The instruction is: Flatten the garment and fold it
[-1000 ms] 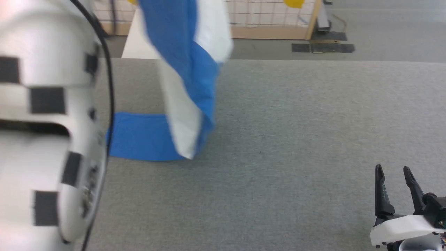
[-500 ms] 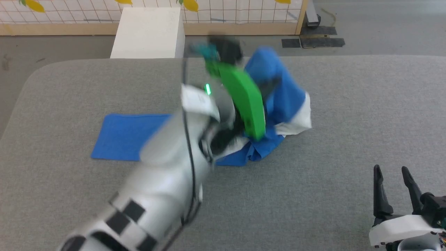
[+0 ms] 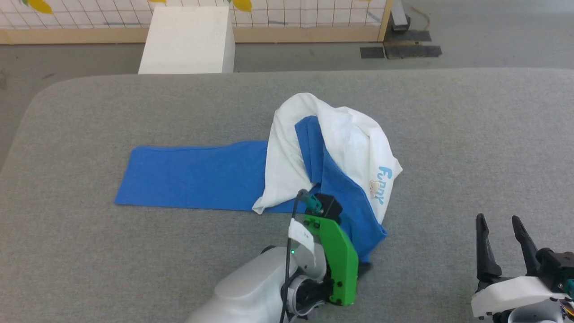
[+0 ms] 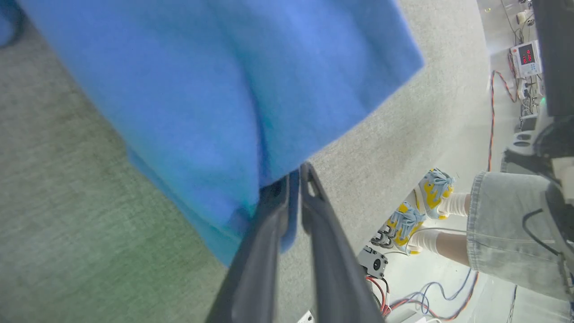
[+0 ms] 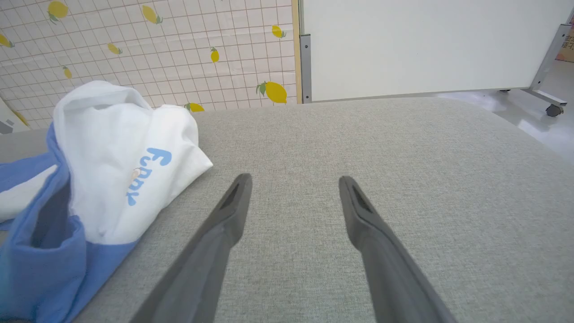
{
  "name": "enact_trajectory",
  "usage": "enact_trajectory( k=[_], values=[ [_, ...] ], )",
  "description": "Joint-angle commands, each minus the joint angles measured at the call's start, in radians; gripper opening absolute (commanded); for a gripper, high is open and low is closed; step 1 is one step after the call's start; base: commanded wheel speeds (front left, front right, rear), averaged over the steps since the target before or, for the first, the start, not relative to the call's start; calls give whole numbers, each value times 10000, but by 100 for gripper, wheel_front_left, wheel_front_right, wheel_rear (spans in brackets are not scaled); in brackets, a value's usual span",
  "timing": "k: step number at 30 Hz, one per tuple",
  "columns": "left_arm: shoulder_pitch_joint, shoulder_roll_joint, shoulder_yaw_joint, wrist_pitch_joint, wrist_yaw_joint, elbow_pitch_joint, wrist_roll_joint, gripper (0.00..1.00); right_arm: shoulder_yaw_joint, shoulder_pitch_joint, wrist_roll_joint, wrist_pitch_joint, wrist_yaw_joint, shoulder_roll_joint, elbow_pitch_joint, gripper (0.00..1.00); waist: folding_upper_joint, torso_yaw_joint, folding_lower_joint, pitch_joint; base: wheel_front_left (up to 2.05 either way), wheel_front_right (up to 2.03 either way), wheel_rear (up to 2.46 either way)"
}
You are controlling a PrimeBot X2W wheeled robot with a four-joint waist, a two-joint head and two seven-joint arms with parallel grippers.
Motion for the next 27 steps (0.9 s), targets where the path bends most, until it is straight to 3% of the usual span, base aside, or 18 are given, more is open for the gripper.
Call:
enact_trajectory(
  k=[1,9,14,21,25,27],
  values=[
    [-89,30,94,-98,64,-253,-269,100,-12,-129,26,-80,-17,1,50,100,-1,95,0,-137,0,0,0],
    [-996,100,1990,-1880,-19,-1112,-1251,100,97,95,49,-102,-17,1,166,100,-1,369,0,-872,0,0,0],
    [-1223,1029,3190,-3669,45,-1368,-827,100,187,193,140,-32,-17,1,130,100,-1,448,0,-1347,0,0,0],
    [-194,3091,4346,-6650,1360,-1714,970,100,391,206,127,261,-17,1,-139,100,-1,459,0,-1673,0,0,0],
    [1025,3852,5278,-6885,2070,-2840,2737,100,506,131,244,539,-17,1,-228,100,-1,501,0,-1623,0,0,0],
    [2042,3824,6162,-6890,2343,-3774,3828,100,543,95,303,695,-17,1,-253,100,-1,486,0,-1625,0,0,0]
  ],
)
